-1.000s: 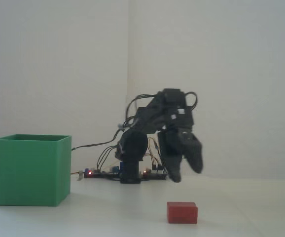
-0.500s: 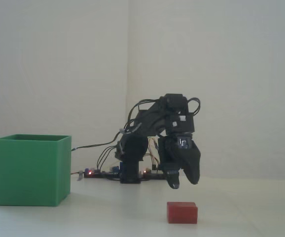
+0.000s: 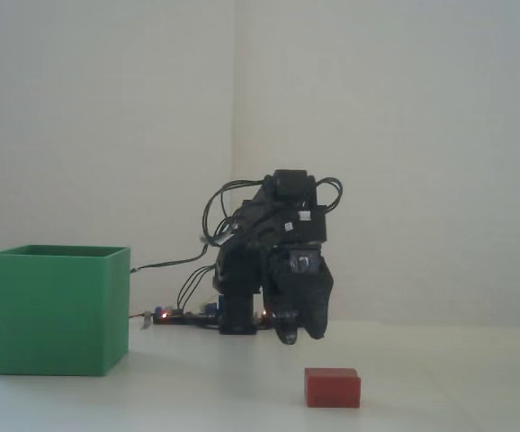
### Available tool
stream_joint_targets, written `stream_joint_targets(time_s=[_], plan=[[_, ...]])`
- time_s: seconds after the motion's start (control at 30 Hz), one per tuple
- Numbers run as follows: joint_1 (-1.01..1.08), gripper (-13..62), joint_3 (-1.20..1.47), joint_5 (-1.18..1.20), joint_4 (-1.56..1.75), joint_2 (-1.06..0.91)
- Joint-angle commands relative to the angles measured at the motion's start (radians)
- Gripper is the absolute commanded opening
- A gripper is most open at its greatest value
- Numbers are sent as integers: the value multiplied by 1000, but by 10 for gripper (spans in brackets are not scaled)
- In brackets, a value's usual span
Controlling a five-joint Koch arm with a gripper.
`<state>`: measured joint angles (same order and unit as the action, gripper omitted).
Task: Grasp a red block and put it in the green bin.
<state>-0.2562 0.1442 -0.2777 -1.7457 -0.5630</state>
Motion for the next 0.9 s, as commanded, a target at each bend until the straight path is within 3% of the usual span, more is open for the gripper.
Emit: stream_joint_targets(time_s=[0.0,0.87], plan=[[-5,371,-71,0,-55,-29],[71,374,-121,107,-15,55]])
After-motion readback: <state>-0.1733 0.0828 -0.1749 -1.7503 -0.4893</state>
